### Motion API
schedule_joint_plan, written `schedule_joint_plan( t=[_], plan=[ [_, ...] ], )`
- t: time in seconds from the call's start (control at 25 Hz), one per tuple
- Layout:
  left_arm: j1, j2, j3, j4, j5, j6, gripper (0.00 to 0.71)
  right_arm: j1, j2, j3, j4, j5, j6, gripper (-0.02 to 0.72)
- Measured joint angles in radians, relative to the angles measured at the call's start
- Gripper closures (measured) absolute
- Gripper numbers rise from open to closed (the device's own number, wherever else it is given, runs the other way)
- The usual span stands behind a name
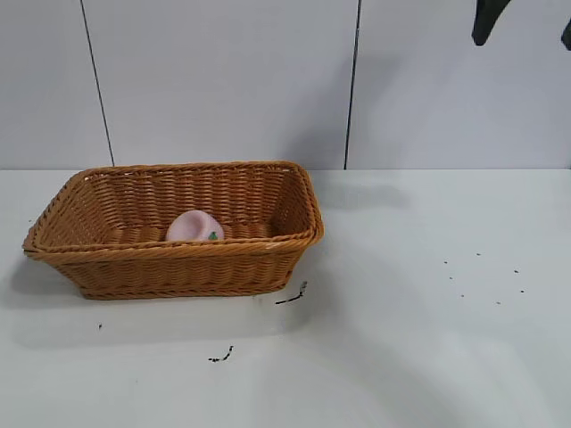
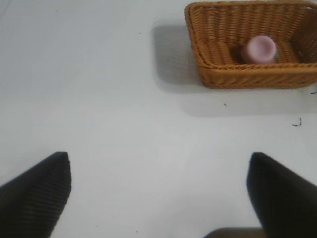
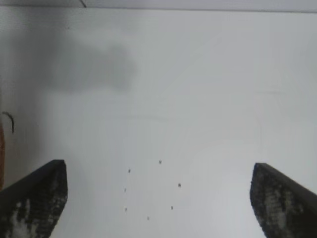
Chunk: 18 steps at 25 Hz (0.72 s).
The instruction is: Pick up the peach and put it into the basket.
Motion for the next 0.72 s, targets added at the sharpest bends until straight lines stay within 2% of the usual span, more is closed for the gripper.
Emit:
schedule_joint_plan(
  t=[0.56,0.72],
  plan=[
    [0.000,0.000,0.000,0.000,0.000,0.000,0.017,0.000,-0.871,0.927,0.015,0.002,-0.007,0.008],
    [0.000,0.000,0.000,0.000,0.000,0.000,0.017,0.000,-1.158,1.160,0.015,-0.060,-0.013,0.008]
  ],
)
